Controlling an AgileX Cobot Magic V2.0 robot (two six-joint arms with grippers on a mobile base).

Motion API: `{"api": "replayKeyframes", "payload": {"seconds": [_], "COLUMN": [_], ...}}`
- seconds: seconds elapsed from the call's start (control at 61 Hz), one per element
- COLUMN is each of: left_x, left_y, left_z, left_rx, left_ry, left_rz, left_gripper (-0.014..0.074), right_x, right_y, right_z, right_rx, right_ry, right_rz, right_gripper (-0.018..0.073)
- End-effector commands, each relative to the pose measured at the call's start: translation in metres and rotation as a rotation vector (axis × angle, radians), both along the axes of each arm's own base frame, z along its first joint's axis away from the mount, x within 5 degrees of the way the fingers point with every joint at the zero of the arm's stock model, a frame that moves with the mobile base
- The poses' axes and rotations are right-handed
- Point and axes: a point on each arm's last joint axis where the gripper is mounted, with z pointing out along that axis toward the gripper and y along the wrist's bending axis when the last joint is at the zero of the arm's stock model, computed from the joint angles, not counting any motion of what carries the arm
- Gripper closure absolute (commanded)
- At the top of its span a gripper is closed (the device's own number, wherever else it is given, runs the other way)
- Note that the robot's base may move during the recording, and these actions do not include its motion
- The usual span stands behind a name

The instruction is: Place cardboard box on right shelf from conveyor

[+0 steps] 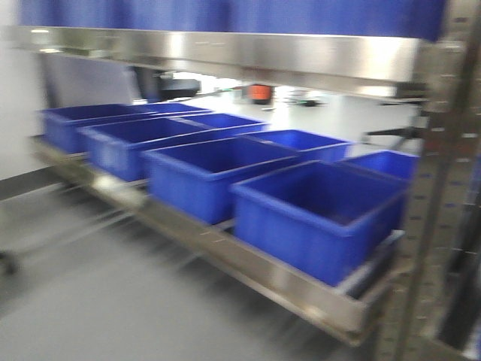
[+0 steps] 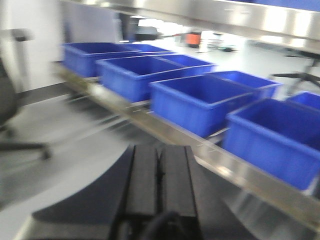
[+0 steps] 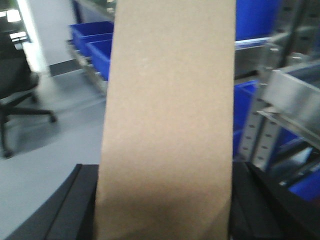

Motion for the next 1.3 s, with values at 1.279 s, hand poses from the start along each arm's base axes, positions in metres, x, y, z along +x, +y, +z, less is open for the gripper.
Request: {"api": "replayKeyframes", "payload": {"seconds": [1.279], "left_x": [-0.0006], "left_y": [0.0029], "left_z": [0.0054], "left_rx": [-0.009], "left_ry": [-0.091], "left_rz": [0.047], "left_gripper": [0.0713], "right_x": [0.0018], "right_y": [0.0005], "right_z": [0.0158], "right_rx": [0.010], "right_ry": [-0.111], "right_rz": [0.000], "right_gripper": [0.0396]}}
